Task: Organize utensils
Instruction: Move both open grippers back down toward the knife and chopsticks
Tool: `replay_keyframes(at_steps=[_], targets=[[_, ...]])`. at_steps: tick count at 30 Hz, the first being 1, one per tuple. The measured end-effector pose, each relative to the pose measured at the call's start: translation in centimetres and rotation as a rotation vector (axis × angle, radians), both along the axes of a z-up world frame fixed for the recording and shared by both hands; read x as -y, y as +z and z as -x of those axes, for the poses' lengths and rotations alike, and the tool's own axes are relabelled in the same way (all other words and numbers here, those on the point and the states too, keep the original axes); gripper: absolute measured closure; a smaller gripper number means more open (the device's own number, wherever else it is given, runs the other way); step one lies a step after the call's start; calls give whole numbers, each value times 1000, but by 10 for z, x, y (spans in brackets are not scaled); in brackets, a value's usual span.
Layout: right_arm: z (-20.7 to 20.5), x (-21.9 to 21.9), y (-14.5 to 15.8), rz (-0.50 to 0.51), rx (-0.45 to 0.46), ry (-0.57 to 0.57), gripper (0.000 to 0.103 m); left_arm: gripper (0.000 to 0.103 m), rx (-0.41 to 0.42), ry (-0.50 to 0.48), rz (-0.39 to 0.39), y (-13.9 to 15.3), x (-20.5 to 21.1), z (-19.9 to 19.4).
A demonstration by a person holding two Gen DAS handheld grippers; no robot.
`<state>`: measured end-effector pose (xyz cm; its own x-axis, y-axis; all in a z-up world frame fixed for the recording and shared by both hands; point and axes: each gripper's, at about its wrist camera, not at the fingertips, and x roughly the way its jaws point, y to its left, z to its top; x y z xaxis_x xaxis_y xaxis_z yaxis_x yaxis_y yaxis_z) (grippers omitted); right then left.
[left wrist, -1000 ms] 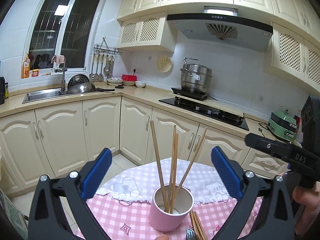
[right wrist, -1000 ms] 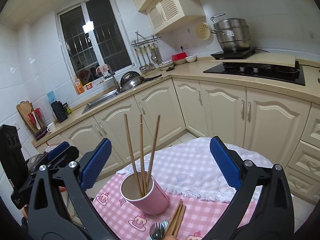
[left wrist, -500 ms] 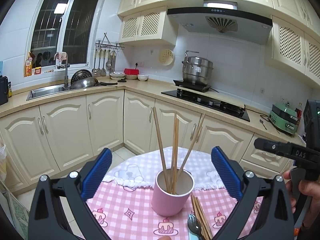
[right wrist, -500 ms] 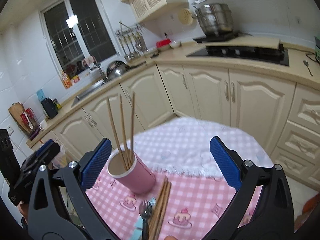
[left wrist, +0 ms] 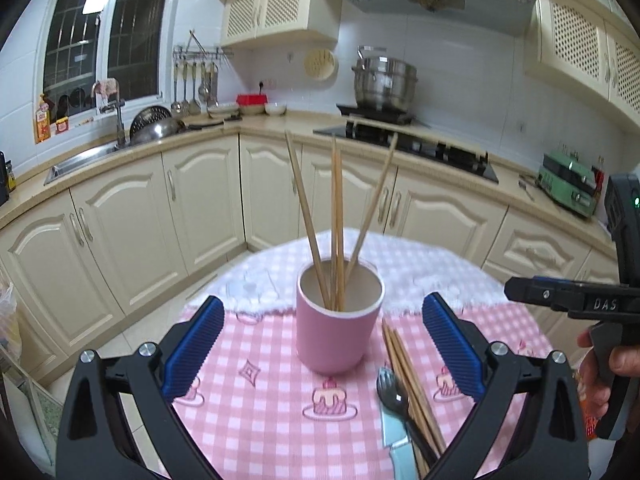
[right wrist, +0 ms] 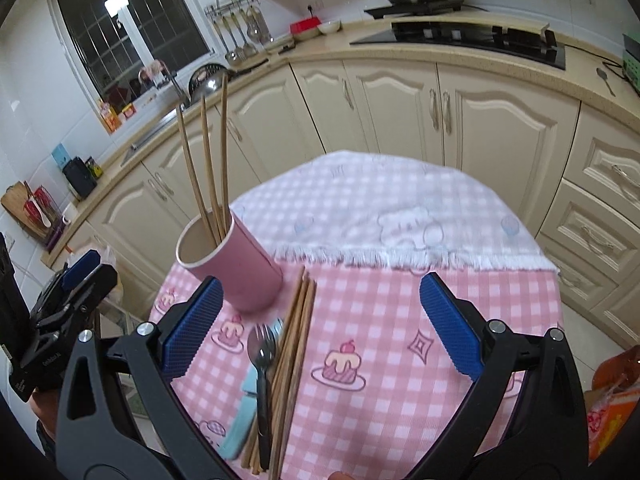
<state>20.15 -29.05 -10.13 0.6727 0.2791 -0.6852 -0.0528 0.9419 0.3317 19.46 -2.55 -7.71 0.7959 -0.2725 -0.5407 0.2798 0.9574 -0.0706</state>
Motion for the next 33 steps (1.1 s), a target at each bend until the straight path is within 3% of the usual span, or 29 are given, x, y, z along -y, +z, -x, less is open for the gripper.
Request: replay_keyframes(at_steps=[10,19,33], targets=[[-3,-9,-33,48,-109,31,6,6,-168,-33,-84,-49,13,-1],[1,-5,-65,60,-198,33,6,6,-386,-82,-194,-108,35,-9],[0,-6,-93,129,-278,61,6,6,-484,-97,-201,-139,51,-24]])
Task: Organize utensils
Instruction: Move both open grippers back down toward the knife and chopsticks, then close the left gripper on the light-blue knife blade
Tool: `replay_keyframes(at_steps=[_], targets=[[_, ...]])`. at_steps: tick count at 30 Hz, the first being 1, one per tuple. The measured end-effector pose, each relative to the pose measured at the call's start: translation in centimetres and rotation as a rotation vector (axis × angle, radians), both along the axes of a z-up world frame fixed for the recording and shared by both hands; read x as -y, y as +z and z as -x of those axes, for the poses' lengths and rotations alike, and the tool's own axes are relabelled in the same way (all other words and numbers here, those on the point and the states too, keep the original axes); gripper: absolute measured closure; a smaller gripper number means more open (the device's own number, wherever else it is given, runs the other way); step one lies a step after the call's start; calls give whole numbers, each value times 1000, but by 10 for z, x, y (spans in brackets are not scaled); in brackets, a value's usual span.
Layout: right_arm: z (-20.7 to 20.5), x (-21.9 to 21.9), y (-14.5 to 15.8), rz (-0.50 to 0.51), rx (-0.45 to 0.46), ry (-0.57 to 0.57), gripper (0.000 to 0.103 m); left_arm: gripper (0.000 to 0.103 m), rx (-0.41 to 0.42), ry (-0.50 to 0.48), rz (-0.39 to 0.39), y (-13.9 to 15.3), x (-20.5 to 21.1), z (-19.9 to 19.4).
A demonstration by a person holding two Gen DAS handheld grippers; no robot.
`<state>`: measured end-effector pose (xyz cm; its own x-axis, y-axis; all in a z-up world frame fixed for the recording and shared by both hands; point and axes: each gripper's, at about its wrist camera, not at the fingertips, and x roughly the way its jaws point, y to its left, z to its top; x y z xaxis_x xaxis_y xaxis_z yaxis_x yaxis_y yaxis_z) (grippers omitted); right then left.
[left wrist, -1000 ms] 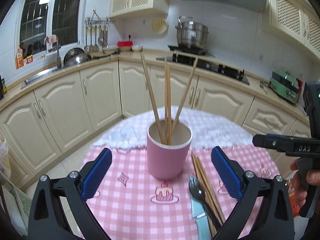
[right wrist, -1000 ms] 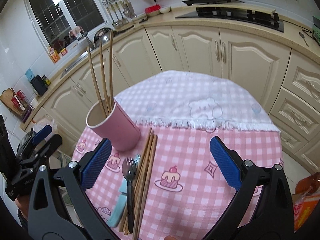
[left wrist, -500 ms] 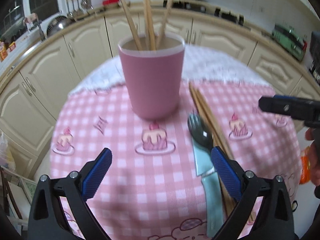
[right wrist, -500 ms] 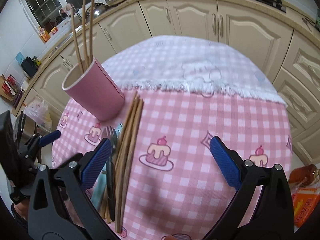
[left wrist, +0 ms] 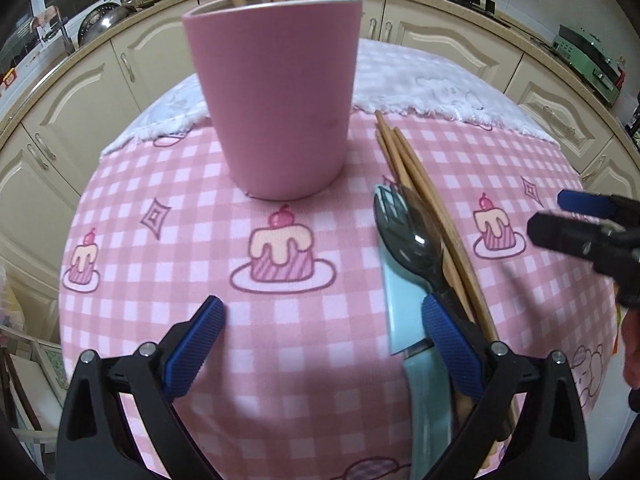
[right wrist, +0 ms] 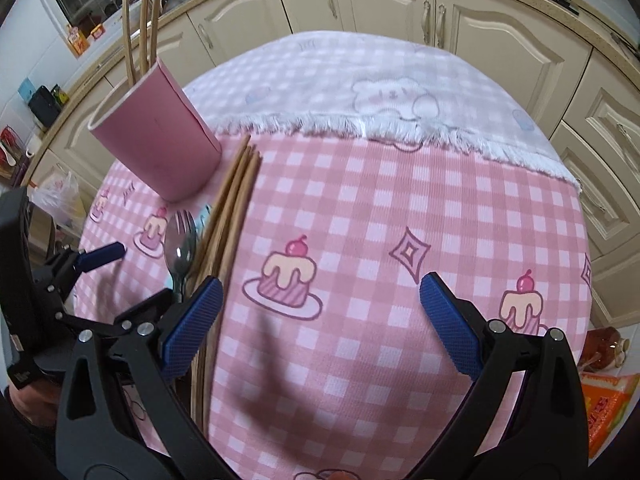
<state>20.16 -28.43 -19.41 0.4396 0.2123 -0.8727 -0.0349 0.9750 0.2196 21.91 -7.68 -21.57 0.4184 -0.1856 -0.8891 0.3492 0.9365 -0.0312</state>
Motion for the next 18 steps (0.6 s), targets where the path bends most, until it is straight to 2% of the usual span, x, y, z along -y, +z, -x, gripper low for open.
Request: replay_keyframes(at_steps=[9,13,16,18], targets=[[2,2,-10,18,-23,18,6,6,-1,1,-14,-1,13,-5],[1,-2,-12,12,-28,27,6,18,-11,-9,5,1,15,-6],[2,-2,-13,7,-29,29,6,19,-7,-5,0,2,20,-6],[2,-2,-13,8,-29,28,6,19,-10,1,24,4,17,-7]])
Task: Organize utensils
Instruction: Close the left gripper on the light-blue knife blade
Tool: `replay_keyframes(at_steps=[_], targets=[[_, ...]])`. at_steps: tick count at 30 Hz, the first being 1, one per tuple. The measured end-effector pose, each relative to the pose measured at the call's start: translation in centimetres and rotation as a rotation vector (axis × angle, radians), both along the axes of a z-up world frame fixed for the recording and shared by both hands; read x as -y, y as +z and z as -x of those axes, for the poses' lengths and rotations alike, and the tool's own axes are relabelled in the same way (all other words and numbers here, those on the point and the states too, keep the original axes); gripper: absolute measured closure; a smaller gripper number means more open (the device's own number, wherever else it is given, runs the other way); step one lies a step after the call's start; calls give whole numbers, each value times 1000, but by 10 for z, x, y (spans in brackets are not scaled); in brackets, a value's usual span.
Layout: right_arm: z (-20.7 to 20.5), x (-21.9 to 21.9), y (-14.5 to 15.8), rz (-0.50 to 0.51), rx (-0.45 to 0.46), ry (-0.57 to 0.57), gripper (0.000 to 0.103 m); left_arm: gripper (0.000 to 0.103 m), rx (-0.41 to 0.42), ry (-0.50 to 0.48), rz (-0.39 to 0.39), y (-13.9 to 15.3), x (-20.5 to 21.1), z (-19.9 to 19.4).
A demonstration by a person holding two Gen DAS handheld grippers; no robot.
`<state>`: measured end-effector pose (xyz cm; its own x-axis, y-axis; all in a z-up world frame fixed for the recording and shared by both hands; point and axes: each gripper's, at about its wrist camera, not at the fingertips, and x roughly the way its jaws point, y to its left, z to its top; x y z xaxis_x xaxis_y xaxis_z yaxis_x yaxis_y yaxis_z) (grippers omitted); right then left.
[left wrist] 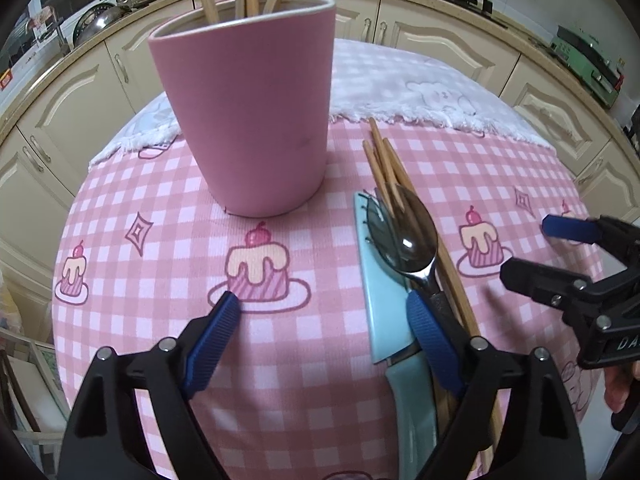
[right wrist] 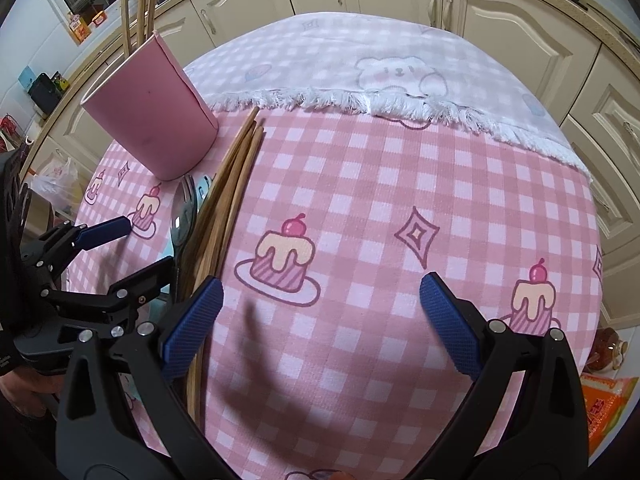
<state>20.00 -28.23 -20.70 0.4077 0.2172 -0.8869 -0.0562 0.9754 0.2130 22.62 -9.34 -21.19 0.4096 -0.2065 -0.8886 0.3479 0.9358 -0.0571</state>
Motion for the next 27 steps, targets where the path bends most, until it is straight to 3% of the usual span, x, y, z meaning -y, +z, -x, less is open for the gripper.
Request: replay_keyframes(at_steps=[13,16,22,24,26,27], targets=[[-2,0,-3,-1,-10,-5,6,19,33,6,-9,-5,5,-7],[-2,-1,-2,-1,-10,0,6,24,38,-5,-8,-4,7,-5],[-4,-5,-4,2,-12,0,6,54,31,-39,34,-1,18,-1],[-3,-6,-3,1,-14,1,6,74,19,-50,69,-1,19,0],[-4,-8,-4,2,-15,7,6,85,-5,-59,116,0,19,2],[-4,-8,-4,4,-15,9,6,85,-7,-62,123,0,19,4]])
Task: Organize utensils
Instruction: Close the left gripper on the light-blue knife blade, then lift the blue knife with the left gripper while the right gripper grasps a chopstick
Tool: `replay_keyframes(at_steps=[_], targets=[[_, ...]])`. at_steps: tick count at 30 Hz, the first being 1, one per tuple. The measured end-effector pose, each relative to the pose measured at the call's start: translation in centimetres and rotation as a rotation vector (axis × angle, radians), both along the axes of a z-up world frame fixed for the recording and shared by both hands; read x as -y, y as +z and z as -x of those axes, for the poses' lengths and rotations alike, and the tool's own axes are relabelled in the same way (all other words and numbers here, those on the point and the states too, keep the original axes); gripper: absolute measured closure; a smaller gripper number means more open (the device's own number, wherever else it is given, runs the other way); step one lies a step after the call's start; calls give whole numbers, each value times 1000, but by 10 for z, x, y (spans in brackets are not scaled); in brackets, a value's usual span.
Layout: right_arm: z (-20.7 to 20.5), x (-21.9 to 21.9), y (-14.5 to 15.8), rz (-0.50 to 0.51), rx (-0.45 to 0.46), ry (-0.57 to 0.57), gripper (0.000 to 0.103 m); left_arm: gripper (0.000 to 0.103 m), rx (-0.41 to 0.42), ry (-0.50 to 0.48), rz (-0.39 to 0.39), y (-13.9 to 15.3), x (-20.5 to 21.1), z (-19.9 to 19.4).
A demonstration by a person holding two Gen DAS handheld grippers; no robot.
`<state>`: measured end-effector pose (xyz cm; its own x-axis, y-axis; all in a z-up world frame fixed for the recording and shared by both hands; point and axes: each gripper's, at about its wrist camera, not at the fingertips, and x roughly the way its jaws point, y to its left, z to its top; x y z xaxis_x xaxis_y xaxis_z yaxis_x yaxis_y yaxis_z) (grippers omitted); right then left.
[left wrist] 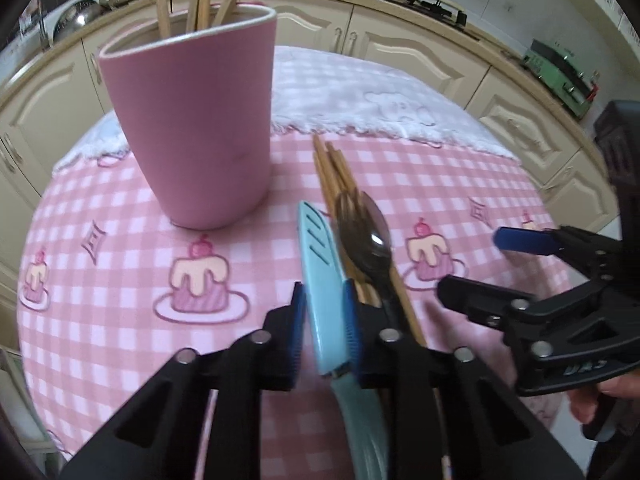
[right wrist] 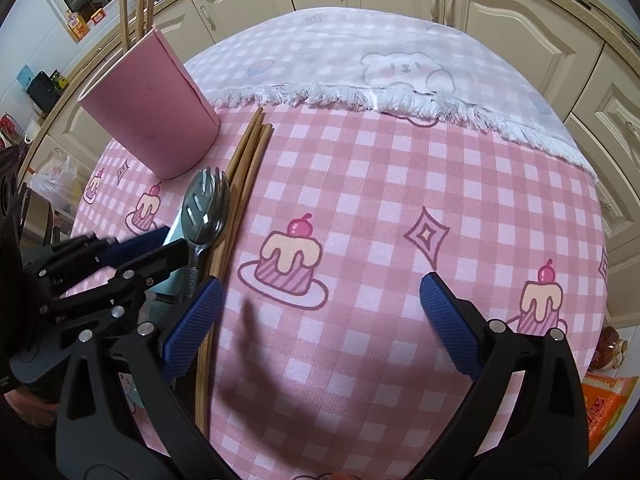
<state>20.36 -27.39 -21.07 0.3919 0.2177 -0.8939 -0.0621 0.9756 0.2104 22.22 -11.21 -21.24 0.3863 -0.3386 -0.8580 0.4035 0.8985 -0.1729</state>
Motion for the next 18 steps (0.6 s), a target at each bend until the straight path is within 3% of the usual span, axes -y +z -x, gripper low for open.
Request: replay_keyframes(at_steps=[4,13,16,18], targets=[[-1,-4,-2,12,-4,11,6,87,-13,-15,26,0,-9,6],[-11,-28,-7,74,-5,66,6,87,-5,2,-10,4,-43,4],[-12,-40,-8,98,-11,102,6,85,-4,-10,-34,3,-42,4],[-12,-46,-10,131,-10,115,7,74,0,-10,-55,3,-39,2]])
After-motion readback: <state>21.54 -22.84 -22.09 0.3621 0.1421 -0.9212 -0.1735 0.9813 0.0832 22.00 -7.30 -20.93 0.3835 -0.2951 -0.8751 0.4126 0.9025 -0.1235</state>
